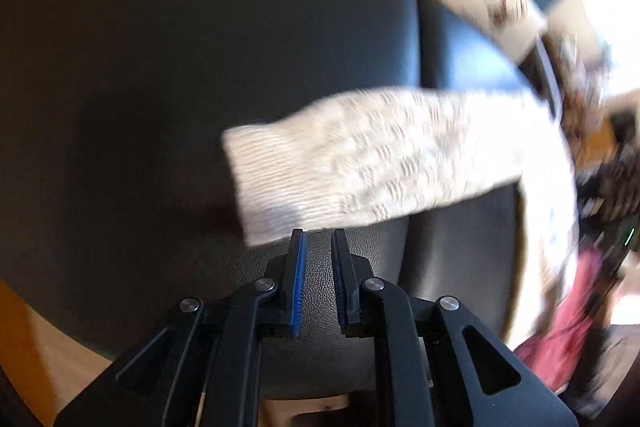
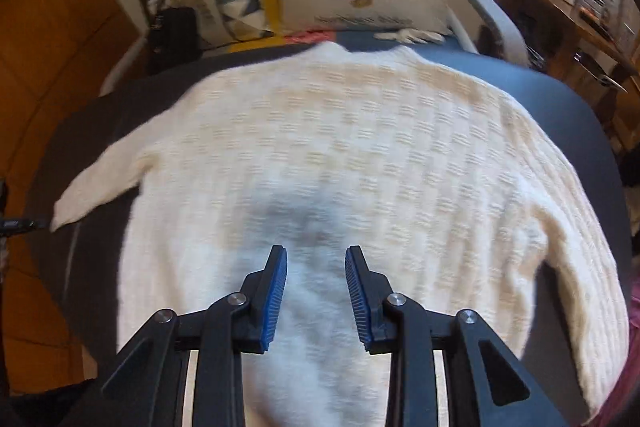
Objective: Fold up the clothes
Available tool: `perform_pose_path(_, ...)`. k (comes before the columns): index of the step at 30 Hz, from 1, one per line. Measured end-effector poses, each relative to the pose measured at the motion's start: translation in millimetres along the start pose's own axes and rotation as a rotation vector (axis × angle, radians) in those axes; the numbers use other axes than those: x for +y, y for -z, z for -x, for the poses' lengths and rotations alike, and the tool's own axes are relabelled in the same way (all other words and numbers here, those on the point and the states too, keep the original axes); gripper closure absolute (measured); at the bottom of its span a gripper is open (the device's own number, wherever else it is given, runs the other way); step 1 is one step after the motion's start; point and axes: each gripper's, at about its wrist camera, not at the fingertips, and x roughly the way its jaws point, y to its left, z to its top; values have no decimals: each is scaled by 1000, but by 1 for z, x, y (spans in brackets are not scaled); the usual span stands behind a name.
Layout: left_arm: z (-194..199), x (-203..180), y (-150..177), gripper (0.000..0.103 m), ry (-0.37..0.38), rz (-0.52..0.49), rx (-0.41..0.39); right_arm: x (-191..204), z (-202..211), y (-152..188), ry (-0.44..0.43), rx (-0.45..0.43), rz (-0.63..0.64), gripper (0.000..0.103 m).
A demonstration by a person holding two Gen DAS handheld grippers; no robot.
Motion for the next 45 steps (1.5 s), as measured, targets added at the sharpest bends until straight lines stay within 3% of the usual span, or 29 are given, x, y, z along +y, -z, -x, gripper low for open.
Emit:
perform_pose_path(3, 10, 21, 2, 78, 83, 107, -38, 43, -2, 5, -97, -5, 67, 72)
perform_pose_path(6, 5, 32, 6, 77, 198, 214, -19, 96, -16, 5, -189, 7, 139, 72)
perform_pose_path(10, -4, 43, 5, 77, 194, 261, -31, 146, -30, 8, -287, 20, 214, 72)
perform_pose_path(14, 2, 59, 8, 77, 124, 292, -62, 173, -35, 15, -340, 27, 253, 72)
perform_pose_path(19, -12, 59, -3, 70, 133, 276, -20, 179, -45, 17, -343, 36, 262, 71)
perform_pose_path(22, -28, 47, -13, 69, 33, 212, 4, 175, -50, 18, -353, 38, 227, 71)
perform_pose_path(26, -28, 41, -16, 68, 6, 188, -20, 169, -57, 22, -359, 57, 204, 71)
perform_pose_path(27, -28, 41, -14, 70, -5, 200, -37, 167, -60, 21, -359, 62, 197, 71)
perform_pose_path(28, -26, 36, -13, 97, -12, 188, -65, 166, -64, 19, -354, 60, 196, 71)
perform_pose_path(29, -23, 30, -11, 100, -16, 166, -99, 165, -66, 17, -347, 48, 191, 71)
perform_pose_path(31, -13, 18, -9, 101, -14, 133, -174, 161, -70, 11, -342, 16, 163, 71)
perform_pose_path(34, 27, 0, -7, 101, 101, 138, -326, 150, -74, -7, -299, -19, 136, 71)
perform_pose_path(37, 72, -20, -7, 101, 162, 83, -431, 138, -79, -39, -236, -41, 149, 71)
perform_pose_path(41, 114, -40, -13, 101, 186, -16, -496, 141, -99, -91, -172, -21, 279, 67)
perform_pose_path(45, 129, -58, -24, 101, 195, -53, -514, 158, -139, -128, -108, 47, 360, 66)
